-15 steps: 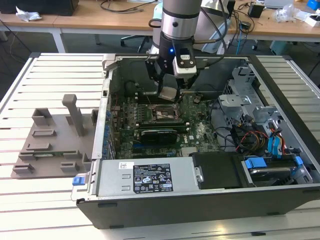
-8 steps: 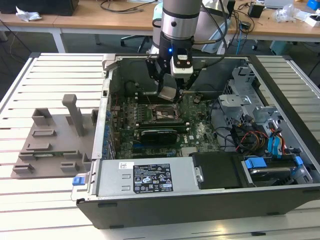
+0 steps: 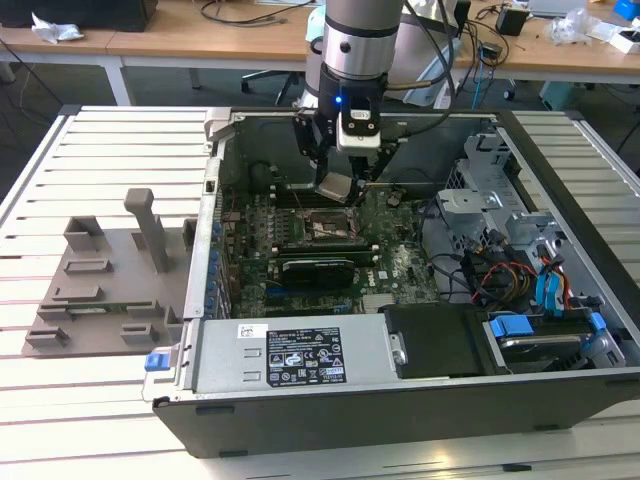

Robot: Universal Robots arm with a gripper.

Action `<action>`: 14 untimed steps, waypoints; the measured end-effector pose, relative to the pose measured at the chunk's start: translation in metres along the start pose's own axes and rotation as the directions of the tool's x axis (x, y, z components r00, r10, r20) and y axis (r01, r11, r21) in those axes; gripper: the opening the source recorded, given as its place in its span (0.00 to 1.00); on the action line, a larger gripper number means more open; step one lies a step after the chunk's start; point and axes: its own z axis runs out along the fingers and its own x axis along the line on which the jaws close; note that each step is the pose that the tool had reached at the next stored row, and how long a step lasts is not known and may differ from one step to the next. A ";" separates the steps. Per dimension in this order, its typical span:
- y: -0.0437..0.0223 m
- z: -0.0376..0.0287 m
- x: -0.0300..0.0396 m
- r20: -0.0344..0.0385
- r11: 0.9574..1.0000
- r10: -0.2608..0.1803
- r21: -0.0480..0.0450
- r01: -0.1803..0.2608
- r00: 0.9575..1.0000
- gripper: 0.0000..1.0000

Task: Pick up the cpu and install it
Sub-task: 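Place the cpu into insertion slot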

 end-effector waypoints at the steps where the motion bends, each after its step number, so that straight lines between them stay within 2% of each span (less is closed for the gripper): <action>1: 0.0000 0.0000 0.0000 0.000 1.000 0.006 0.000 -0.006 1.000 0.55; 9: 0.0000 0.0000 0.0000 -0.002 0.997 0.073 -0.001 -0.073 0.997 0.55; 14: 0.0000 0.0000 0.0000 -0.002 0.994 0.111 -0.001 -0.111 0.994 0.55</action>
